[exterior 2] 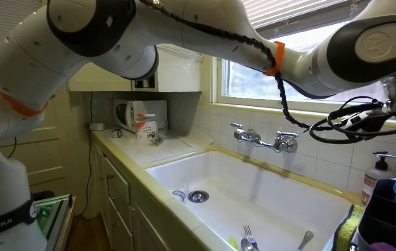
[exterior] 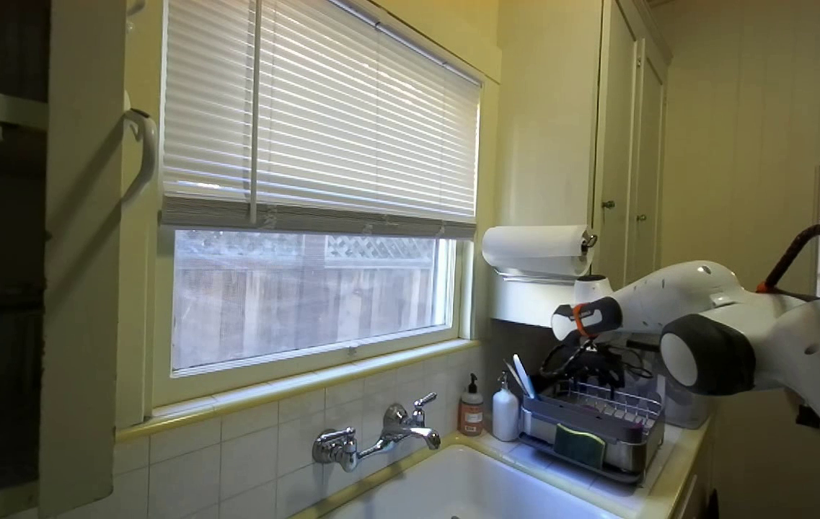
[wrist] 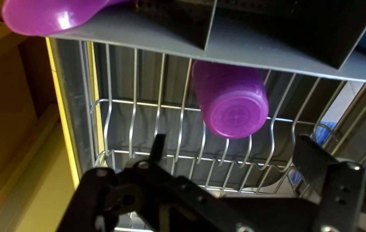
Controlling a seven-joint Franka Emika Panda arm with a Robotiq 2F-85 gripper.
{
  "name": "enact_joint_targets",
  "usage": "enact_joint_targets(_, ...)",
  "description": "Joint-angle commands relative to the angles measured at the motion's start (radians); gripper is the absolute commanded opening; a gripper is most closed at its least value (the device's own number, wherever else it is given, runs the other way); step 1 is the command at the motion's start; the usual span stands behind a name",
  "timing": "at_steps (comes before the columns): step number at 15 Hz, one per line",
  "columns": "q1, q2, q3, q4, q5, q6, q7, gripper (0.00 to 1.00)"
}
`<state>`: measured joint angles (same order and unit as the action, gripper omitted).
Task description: Put the purple cup inside the sink.
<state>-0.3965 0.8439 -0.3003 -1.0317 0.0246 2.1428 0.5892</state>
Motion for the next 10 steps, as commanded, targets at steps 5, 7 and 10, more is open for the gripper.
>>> enact_joint_targets(5, -0.023, 0.039, 0.015, 0.028, 0.030, 0.049, 0.013, 1.00)
enact_joint_targets(7, -0.035, 0.062, 0.023, 0.048, 0.040, 0.054, 0.018, 1.00)
enact_joint_targets(10, -0.048, 0.097, 0.030, 0.079, 0.051, 0.031, 0.037, 1.00)
